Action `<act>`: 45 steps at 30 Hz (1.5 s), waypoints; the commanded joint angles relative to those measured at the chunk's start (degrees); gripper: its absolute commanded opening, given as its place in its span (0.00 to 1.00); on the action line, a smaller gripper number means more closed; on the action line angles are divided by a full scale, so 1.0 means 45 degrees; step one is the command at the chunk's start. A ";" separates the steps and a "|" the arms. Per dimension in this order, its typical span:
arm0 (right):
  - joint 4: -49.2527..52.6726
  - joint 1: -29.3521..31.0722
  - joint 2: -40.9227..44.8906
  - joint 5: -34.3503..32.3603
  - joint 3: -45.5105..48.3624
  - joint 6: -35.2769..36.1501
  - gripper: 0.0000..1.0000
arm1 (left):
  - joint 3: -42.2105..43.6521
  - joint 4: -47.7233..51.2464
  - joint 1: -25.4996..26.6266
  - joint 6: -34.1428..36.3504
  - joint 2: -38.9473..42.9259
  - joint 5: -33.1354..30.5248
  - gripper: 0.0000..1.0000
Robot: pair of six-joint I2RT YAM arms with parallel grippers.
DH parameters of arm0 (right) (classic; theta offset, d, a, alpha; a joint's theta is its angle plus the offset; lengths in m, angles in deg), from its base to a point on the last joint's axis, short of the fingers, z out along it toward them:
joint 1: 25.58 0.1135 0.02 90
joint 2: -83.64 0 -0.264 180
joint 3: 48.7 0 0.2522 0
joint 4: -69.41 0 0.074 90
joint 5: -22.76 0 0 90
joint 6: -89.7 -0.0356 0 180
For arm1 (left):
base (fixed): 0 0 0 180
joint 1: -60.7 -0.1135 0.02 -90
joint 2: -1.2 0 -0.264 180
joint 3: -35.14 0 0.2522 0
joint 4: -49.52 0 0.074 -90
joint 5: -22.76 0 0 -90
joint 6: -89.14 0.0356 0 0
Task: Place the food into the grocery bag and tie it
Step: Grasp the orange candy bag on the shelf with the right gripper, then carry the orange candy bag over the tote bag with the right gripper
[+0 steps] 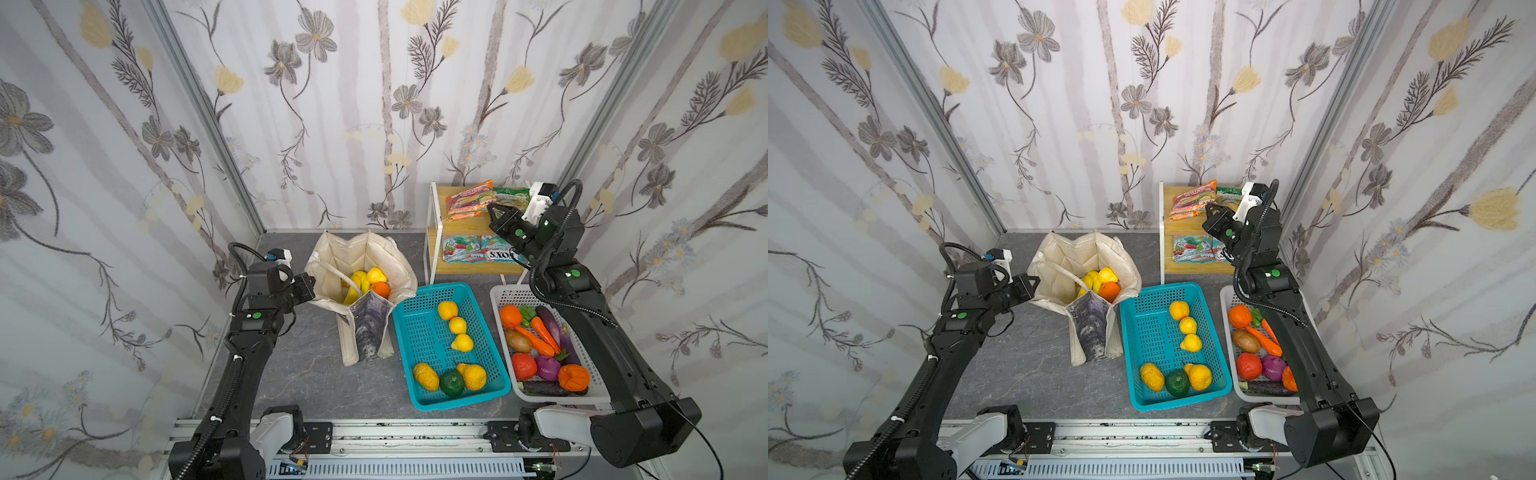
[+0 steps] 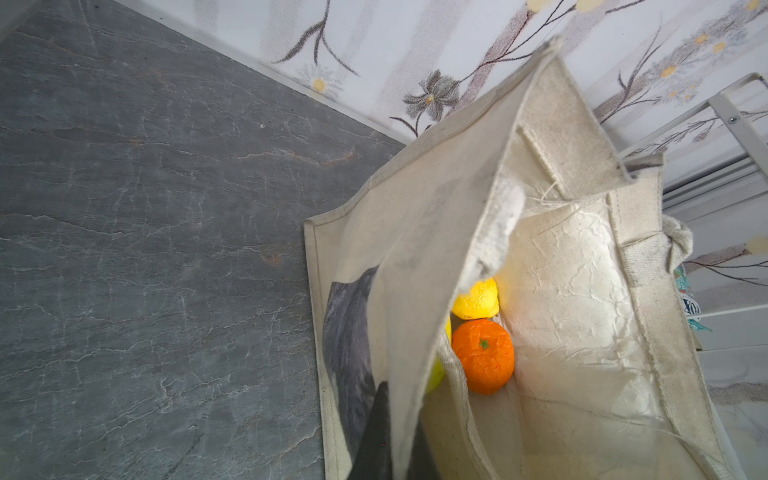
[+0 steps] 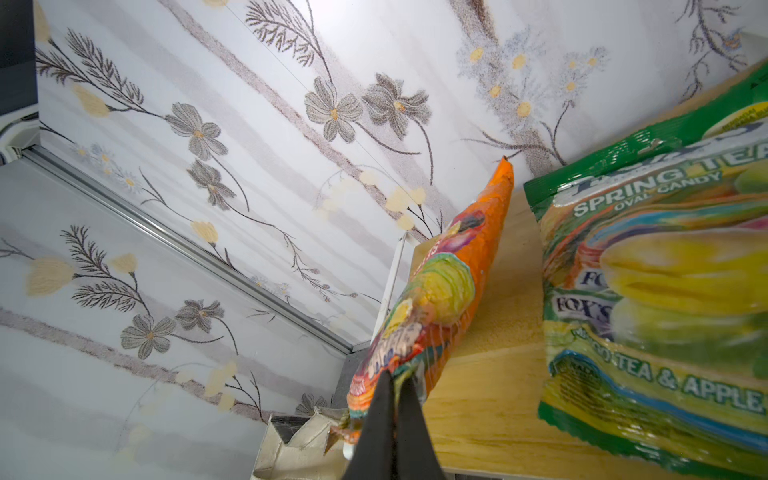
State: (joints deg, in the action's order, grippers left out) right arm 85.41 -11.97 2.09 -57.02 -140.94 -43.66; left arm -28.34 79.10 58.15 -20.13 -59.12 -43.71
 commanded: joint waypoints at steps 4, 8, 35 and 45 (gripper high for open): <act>-0.0809 0.0082 0.0045 0.0629 -0.0859 0.1151 0.00 | 0.0049 -0.0291 -0.0001 0.0004 0.0043 -0.0209 0.00; -0.0905 0.0224 -0.0070 0.1147 -0.1279 0.1278 0.00 | 0.0074 -0.0291 0.0009 0.0033 0.0049 -0.0209 0.00; -0.0389 0.5913 -0.3470 0.0292 -0.4552 0.2725 0.00 | 0.0110 -0.0370 0.0002 0.0048 0.0025 -0.0114 0.00; -0.1241 0.7287 -0.6803 0.0947 -0.5846 0.2021 0.00 | 0.0076 -0.0383 0.0000 0.0004 0.0044 -0.0013 0.00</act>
State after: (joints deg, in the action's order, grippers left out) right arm 85.76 20.22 -26.09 -54.05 -165.88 -33.04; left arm -28.01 78.51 58.17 -20.15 -59.05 -44.25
